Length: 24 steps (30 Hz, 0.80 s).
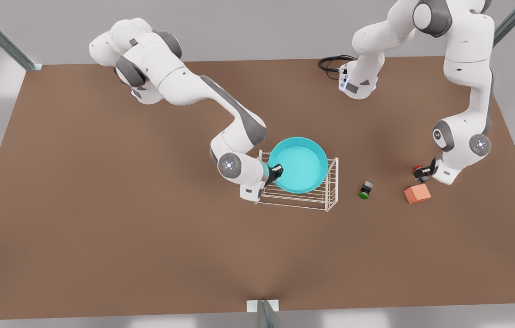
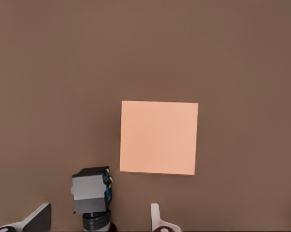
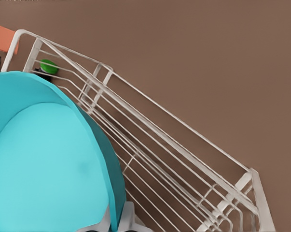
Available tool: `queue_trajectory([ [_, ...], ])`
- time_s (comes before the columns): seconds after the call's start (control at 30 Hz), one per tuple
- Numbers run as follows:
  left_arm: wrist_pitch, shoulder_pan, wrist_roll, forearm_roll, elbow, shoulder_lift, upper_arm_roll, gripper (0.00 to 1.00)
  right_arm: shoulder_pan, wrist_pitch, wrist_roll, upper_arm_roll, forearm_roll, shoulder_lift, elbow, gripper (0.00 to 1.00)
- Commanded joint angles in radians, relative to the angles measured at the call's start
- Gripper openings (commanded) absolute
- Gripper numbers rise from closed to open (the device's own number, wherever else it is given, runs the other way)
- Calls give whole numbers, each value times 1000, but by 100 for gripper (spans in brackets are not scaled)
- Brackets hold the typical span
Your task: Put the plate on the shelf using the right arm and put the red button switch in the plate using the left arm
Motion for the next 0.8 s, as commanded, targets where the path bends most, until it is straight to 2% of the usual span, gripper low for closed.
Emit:
queue_trajectory([
  [0.0, 175, 2, 128, 5, -26, 4, 0, 100, 18, 101, 272, 0, 4, 7, 1, 20],
  [0.3, 188, 14, 191, 7, -40, 26, 0, 100, 19, 100, 267, -24, -7, 7, -4, 25],
  [0.33, 188, 17, 191, 7, -40, 38, 0, 100, 19, 100, 273, -24, -5, 7, -4, 66],
  [0.37, 188, 22, 191, 7, -40, 39, 0, 100, 19, 100, 289, -24, -5, 4, -7, 100],
  [0.47, 252, 42, 229, 7, -40, 72, 0, 100, 18, 52, 284, -41, -5, -84, -55, 100],
  [0.6, 255, 45, 231, 7, -55, 75, 0, 100, 8, -227, 247, -234, -22, -353, -44, 100],
  [0.67, 263, 45, 231, 5, -57, 78, 0, 100, -143, -340, -159, -317, -89, -384, -48, 100],
  [0.7, 267, 45, 231, 5, -60, 81, 0, 100, -182, -333, -354, -343, -287, -387, -103, 100],
  [0.73, 289, 45, 231, 5, -62, 92, 0, 100, -200, -247, -369, -346, -398, -436, -249, 100],
  [0.77, 296, 48, 231, 5, -62, 96, 0, 100, -217, -167, -369, -379, -410, -500, -370, 100],
])
